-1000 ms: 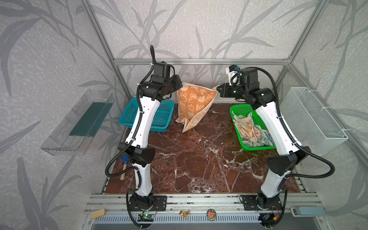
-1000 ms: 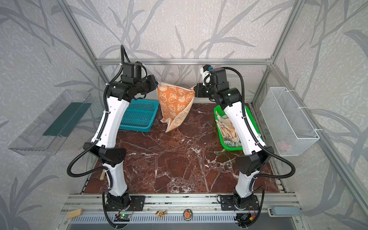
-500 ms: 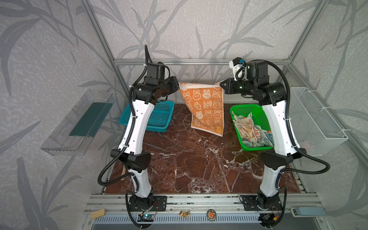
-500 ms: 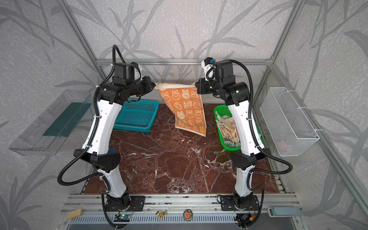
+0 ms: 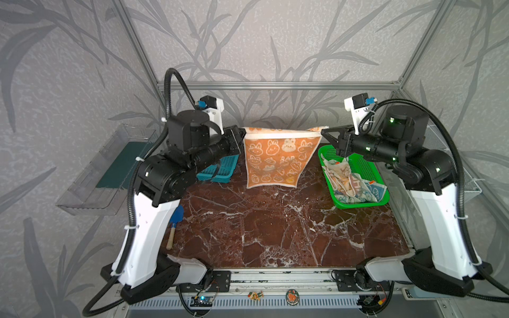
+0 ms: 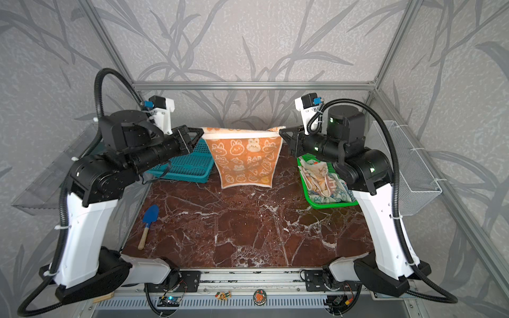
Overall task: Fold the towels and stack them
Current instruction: 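Lift the towel by its corners with both grippers, raising it high, then lower the hanging towel flat onto the table center with both grippers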
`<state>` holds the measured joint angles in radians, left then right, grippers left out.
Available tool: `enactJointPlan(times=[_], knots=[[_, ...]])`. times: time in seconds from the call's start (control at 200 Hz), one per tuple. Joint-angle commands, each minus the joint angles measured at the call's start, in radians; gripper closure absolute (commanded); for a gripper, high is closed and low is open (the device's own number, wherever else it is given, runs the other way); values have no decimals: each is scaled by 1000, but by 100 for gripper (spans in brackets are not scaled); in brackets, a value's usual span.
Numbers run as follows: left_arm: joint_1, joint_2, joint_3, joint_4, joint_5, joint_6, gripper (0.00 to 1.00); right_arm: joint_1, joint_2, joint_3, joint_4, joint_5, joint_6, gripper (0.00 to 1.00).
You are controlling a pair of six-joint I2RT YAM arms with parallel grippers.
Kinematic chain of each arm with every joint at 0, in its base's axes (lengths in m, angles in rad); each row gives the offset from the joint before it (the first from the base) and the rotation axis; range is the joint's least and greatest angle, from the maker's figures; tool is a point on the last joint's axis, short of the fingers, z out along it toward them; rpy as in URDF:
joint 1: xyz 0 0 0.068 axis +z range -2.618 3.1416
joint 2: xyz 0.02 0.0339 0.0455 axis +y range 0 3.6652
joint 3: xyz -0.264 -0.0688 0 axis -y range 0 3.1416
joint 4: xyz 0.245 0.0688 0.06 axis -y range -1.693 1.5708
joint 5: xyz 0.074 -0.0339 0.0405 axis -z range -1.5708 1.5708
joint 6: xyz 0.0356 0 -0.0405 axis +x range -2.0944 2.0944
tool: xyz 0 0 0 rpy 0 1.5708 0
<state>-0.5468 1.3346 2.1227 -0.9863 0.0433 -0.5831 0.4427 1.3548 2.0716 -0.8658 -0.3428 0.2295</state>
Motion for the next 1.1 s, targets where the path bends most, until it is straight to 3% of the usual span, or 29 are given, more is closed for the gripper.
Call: enactJointPlan(times=[0.0,0.125,0.38,0.655,0.82,0.92,1.095], knots=[[2,-17,-55,-4,-62,-57,100,-6,-3,-18,19,40,-14,100],[44,55,-73,5,-32,-44,100,-42,64,-16,-8,78,13,100],[248,318,-180,173,163,-67,100,-115,328,-8,6,114,51,100],[295,714,10,194,272,-37,100,-145,695,126,20,68,51,100],[299,838,114,89,283,3,100,-157,837,250,-87,-8,42,100],[298,817,35,100,278,11,100,-156,808,131,-43,-37,50,100],[301,692,-248,200,262,2,100,-151,674,-203,112,-64,88,100]])
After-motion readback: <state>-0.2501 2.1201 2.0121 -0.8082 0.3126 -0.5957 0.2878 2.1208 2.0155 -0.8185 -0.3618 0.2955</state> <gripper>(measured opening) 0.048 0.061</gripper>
